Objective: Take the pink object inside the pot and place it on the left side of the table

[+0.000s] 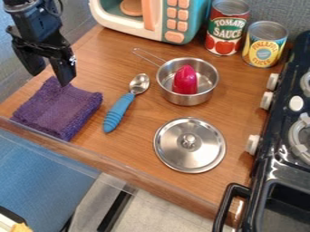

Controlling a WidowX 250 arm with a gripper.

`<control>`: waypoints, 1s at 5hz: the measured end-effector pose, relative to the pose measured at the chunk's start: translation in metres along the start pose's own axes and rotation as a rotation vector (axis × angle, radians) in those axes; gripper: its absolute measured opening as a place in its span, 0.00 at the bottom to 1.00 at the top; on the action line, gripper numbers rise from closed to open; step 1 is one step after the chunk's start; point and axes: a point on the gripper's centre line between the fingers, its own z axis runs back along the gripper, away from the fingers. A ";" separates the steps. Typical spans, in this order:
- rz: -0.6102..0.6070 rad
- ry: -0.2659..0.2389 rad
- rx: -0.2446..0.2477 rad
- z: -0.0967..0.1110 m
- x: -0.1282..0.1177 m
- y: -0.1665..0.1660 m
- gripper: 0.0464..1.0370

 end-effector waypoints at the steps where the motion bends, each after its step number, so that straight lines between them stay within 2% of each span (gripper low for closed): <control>1: 0.001 0.021 -0.017 -0.007 -0.001 -0.004 0.96; 2: -0.098 -0.020 -0.042 -0.003 0.027 -0.039 0.96; 3: -0.181 -0.041 -0.087 -0.005 0.057 -0.071 0.96; 5: -0.325 -0.099 -0.203 -0.016 0.120 -0.137 0.96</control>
